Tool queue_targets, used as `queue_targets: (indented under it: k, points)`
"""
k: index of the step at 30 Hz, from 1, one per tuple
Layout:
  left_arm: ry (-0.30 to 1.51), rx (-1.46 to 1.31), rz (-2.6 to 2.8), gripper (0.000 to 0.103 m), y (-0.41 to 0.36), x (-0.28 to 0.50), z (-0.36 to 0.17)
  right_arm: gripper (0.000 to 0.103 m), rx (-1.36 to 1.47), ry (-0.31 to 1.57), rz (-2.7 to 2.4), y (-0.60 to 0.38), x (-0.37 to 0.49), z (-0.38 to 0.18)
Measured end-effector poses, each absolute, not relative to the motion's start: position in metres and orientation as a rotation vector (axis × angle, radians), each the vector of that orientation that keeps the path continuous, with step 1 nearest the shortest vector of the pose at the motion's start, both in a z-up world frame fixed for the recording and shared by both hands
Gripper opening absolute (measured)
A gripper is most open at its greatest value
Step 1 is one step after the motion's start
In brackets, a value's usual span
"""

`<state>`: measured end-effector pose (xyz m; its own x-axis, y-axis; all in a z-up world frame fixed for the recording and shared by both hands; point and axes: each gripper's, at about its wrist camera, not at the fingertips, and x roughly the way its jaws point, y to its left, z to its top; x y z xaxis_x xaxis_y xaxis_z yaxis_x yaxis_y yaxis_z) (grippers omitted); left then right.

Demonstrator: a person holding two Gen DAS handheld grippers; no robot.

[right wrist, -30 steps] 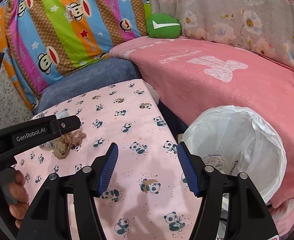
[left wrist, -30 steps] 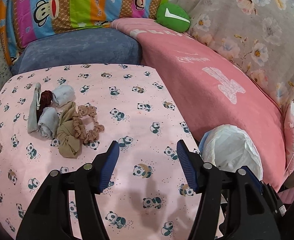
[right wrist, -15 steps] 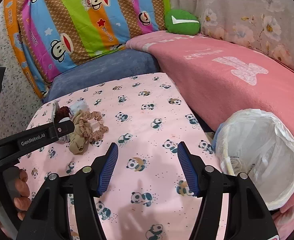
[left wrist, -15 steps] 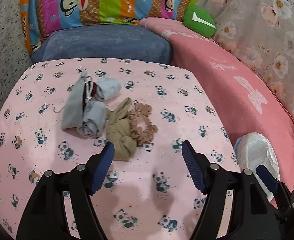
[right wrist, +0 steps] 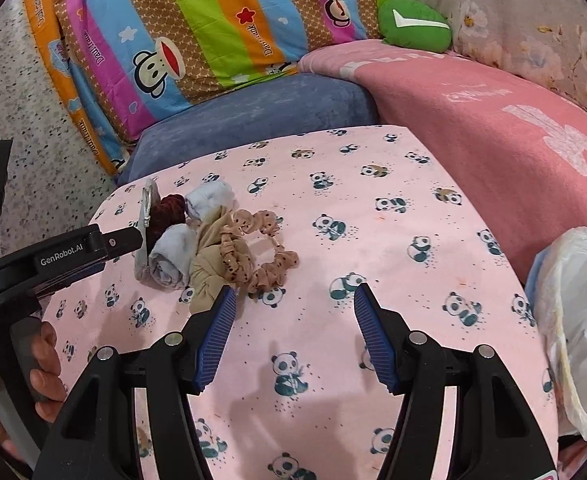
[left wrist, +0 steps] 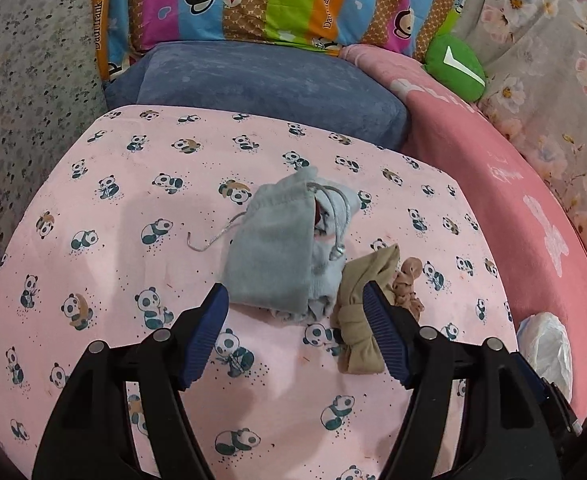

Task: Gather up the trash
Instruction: 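Grasp the grey drawstring pouch with the left gripper while the right gripper grasps the tan scrunchie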

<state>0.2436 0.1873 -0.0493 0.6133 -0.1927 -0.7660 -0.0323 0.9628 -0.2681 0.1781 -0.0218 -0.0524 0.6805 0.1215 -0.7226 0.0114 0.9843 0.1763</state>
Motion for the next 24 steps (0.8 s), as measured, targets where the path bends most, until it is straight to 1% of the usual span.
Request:
queue_targets:
  k: [1,3,4,7,10,12,13,14,15,18,21,24]
  points:
    - [0.908,-0.27,-0.095,0.065,0.188,0.247,-0.05,0.06,0.17,0.823,0.066,-0.018,0.184,-0.054]
    - [0.909,-0.27,-0.097,0.06,0.19,0.256,-0.052,0.06,0.172,0.827,0.079,-0.01,0.195,-0.057]
    - [0.911,-0.272,-0.1,0.059,0.191,0.261,-0.053,0.06,0.175,0.829,0.091,-0.006,0.201,-0.058]
    - [0.92,-0.277,-0.11,0.051,0.192,0.272,-0.058,0.06,0.173,0.836,0.115,0.006,0.216,-0.064]
    - [0.931,-0.282,-0.124,0.031,0.192,0.279,-0.064,0.052,0.174,0.85,0.133,0.015,0.23,-0.072]
    - [0.938,-0.294,-0.137,0.014,0.193,0.281,-0.067,0.041,0.175,0.865,0.144,0.019,0.236,-0.079]
    - [0.936,-0.301,-0.145,0.011,0.194,0.281,-0.068,0.038,0.174,0.873,0.149,0.021,0.239,-0.082]
    - [0.933,-0.305,-0.151,0.007,0.194,0.28,-0.067,0.03,0.173,0.884,0.154,0.023,0.242,-0.086]
    - [0.928,-0.306,-0.153,0.006,0.195,0.279,-0.067,0.023,0.172,0.892,0.158,0.024,0.244,-0.089]
    - [0.919,-0.305,-0.158,0.002,0.195,0.276,-0.064,0.012,0.175,0.895,0.165,0.026,0.245,-0.093]
    - [0.91,-0.305,-0.155,0.002,0.196,0.272,-0.058,0.008,0.179,0.893,0.165,0.025,0.241,-0.091]
    - [0.896,-0.311,-0.155,0.001,0.197,0.266,-0.049,0.008,0.182,0.868,0.16,0.021,0.234,-0.081]
